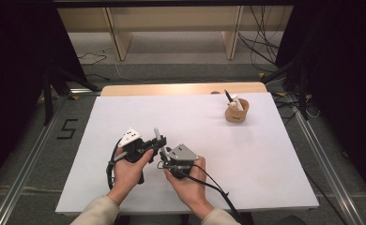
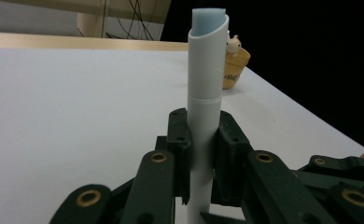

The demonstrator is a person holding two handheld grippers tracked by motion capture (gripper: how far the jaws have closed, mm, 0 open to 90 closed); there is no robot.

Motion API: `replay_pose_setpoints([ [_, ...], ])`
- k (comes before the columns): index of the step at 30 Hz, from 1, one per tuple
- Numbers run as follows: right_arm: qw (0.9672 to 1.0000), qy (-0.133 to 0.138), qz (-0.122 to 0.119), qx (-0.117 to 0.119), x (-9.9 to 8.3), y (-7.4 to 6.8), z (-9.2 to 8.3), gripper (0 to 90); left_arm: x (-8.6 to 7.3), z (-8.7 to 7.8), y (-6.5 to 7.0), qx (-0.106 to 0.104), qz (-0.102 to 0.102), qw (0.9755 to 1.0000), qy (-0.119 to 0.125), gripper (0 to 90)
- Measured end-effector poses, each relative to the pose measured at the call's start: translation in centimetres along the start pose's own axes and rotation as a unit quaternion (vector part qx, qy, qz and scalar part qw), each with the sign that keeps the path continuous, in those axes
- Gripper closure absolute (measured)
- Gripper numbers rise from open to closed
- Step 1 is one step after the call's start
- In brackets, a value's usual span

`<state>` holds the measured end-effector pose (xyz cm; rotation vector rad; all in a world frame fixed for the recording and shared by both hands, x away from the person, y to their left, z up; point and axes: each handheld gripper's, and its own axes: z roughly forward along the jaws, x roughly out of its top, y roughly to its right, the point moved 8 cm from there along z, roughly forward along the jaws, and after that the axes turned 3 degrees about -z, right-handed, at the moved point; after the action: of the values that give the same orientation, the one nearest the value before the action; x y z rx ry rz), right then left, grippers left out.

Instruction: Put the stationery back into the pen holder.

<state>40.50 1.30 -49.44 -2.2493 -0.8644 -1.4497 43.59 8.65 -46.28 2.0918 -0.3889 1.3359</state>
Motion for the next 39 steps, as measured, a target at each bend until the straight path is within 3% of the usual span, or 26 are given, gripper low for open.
replay_pose_setpoints([
  [3, 1.0000, 0.001, -0.002, 0.002, -0.2, 0.0, 0.1, 63.5, 0.2, 0.0, 0.0, 0.009, 0.033, 0.9994, 0.004, 78.0],
  [9, 0.9998, 0.017, -0.005, 0.001, 0.1, 0.3, 0.1, 58.6, 0.0, 0.1, 0.1, 0.020, 0.092, 0.9955, 0.003, 78.0],
  [14, 0.9997, 0.023, -0.004, 0.003, 0.2, 0.3, 0.3, 58.3, -0.1, 0.3, 0.5, 0.021, 0.118, 0.9928, 0.005, 78.0],
  [39, 0.9991, 0.043, 0.005, 0.004, 0.9, 0.5, 1.0, 68.7, -0.2, 0.3, 0.8, 0.014, 0.114, 0.9933, 0.004, 77.8],
])
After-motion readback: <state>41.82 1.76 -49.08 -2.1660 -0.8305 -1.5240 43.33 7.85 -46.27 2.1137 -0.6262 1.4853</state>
